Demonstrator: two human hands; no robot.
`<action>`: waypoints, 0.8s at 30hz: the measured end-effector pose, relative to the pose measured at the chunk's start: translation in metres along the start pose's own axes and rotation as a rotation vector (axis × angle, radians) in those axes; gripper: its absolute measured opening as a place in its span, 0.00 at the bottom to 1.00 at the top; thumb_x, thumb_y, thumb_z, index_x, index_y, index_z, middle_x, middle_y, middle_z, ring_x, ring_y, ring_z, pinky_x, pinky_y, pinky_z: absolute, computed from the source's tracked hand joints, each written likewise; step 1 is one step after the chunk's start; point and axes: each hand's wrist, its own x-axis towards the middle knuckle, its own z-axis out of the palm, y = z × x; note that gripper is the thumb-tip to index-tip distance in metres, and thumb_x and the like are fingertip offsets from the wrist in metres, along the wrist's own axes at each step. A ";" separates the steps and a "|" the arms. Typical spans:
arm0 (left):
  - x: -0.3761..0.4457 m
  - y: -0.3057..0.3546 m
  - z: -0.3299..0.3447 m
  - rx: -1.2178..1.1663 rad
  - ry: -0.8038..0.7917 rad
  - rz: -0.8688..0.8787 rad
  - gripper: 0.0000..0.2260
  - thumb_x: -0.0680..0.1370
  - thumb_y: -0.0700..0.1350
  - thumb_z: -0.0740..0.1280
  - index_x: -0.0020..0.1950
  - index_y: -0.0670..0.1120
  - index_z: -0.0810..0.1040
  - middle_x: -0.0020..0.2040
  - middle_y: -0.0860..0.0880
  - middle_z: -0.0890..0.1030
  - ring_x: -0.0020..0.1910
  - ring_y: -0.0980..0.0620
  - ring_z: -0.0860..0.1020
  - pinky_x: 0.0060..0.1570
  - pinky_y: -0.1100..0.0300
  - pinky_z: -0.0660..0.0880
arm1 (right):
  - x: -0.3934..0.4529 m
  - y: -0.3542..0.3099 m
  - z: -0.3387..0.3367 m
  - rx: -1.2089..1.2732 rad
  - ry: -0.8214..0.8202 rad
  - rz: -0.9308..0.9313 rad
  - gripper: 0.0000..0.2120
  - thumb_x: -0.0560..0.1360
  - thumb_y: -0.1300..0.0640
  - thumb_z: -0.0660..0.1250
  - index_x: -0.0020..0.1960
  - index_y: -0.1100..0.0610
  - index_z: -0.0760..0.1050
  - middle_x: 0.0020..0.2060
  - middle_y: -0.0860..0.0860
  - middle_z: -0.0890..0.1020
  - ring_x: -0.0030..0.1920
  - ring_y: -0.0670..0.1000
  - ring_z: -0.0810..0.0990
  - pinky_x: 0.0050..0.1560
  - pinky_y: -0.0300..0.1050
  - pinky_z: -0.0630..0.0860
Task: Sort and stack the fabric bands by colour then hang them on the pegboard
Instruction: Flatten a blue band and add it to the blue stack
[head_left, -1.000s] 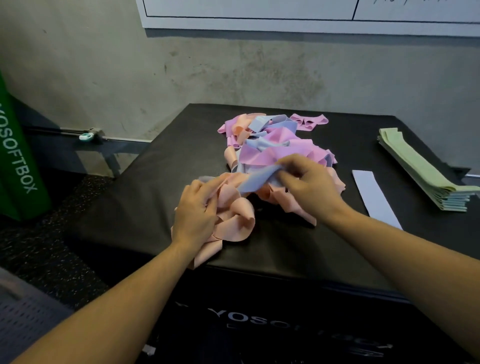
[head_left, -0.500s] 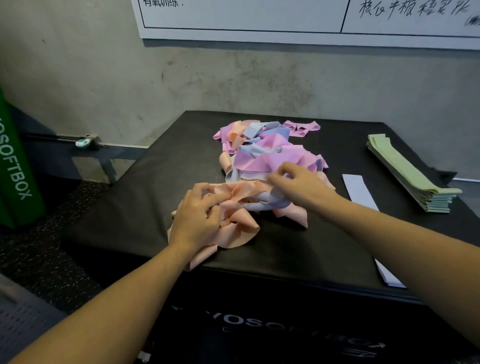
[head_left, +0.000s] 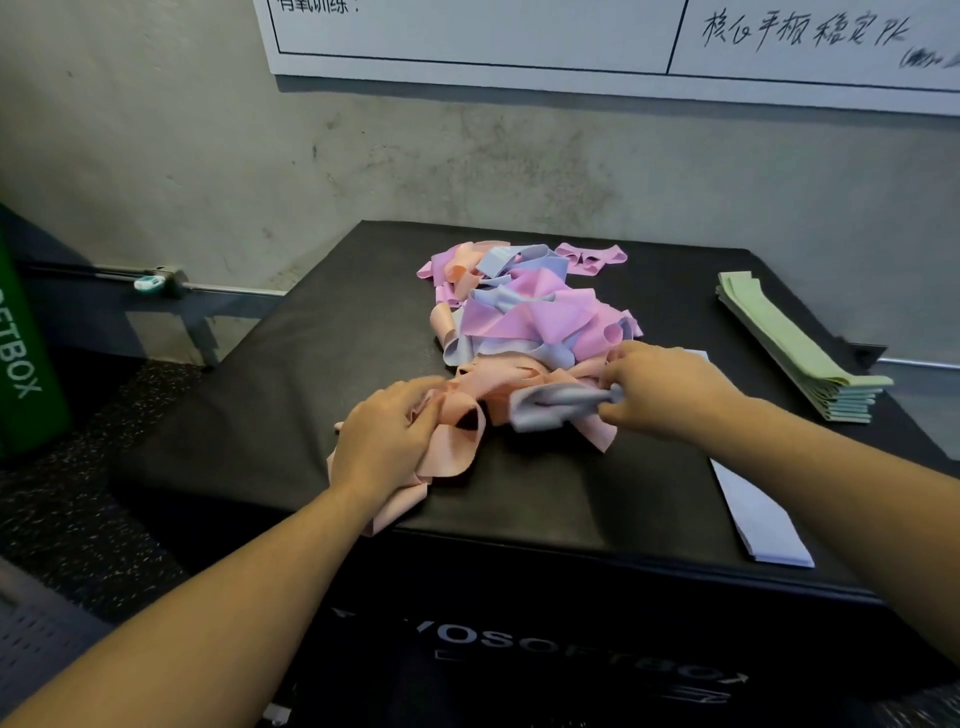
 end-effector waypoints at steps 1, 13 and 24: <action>0.000 0.002 -0.001 -0.009 -0.012 -0.022 0.16 0.83 0.57 0.60 0.70 0.63 0.74 0.56 0.53 0.83 0.56 0.48 0.80 0.53 0.50 0.76 | -0.006 0.003 -0.002 0.059 -0.003 -0.010 0.10 0.77 0.49 0.68 0.46 0.33 0.72 0.48 0.45 0.75 0.46 0.48 0.77 0.42 0.41 0.74; 0.018 0.020 -0.017 -0.078 -0.197 -0.033 0.22 0.79 0.65 0.52 0.60 0.60 0.81 0.67 0.56 0.67 0.68 0.53 0.67 0.65 0.57 0.53 | -0.037 0.006 0.015 0.933 0.105 0.235 0.08 0.77 0.57 0.67 0.56 0.52 0.73 0.44 0.56 0.84 0.41 0.54 0.84 0.34 0.42 0.79; -0.002 0.111 -0.059 -0.484 -0.302 0.061 0.23 0.70 0.67 0.68 0.64 0.67 0.71 0.66 0.66 0.67 0.67 0.59 0.72 0.70 0.49 0.71 | -0.083 -0.025 -0.011 1.024 -0.008 0.197 0.30 0.60 0.37 0.64 0.59 0.50 0.75 0.37 0.53 0.83 0.28 0.48 0.74 0.29 0.41 0.71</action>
